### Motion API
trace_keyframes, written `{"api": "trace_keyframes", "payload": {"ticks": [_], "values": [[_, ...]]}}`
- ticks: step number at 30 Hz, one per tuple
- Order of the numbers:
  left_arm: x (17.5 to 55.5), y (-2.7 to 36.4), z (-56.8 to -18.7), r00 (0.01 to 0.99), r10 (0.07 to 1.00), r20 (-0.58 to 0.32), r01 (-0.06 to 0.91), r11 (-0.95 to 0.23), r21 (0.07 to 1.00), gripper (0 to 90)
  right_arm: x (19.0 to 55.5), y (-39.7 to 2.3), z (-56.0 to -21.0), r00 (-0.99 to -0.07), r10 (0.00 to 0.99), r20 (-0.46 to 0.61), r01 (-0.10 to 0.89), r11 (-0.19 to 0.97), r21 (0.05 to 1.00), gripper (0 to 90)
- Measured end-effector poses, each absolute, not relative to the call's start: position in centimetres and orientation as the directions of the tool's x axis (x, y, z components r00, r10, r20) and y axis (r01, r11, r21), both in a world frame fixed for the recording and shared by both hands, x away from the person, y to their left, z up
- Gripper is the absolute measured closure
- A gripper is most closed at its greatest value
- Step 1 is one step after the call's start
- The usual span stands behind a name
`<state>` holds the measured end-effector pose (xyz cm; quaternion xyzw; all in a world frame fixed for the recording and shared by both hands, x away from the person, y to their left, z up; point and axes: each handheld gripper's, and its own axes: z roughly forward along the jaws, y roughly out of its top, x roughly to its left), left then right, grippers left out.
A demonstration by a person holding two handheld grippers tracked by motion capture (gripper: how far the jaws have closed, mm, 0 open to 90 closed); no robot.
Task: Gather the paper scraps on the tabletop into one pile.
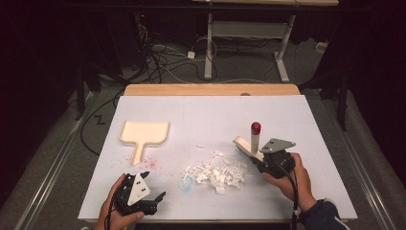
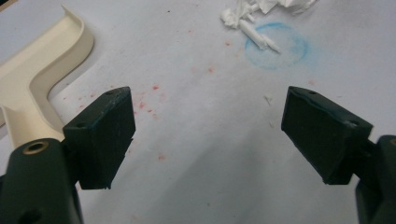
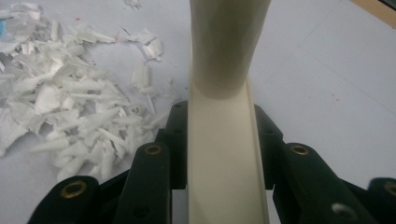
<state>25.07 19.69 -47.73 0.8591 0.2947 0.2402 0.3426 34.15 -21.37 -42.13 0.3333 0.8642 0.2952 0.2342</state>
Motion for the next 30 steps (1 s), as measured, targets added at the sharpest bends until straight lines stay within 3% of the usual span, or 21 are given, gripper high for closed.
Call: {"api": "trace_keyframes", "payload": {"ticks": [12,14,23,30], "values": [[25.3,19.3,-47.9,0.722,0.659,0.209,0.338,-0.599,0.726,16.6,34.3,-14.6,-42.4,-0.751,0.652,-0.105,0.399,0.574,0.715,68.1],[25.3,19.3,-47.9,0.722,0.66,0.207,0.338,-0.597,0.727,16.7,34.4,-13.8,-42.4,-0.756,0.639,-0.142,0.371,0.597,0.711,68.1],[25.2,19.5,-48.0,0.716,0.667,0.208,0.346,-0.597,0.724,16.7,34.9,-15.3,-40.2,-0.775,0.607,-0.176,0.29,0.589,0.754,68.1],[25.4,19.4,-48.0,0.715,0.668,0.205,0.351,-0.597,0.721,16.7,37.6,-15.2,-39.9,-0.808,0.533,-0.25,0.181,0.629,0.756,68.1]]}}
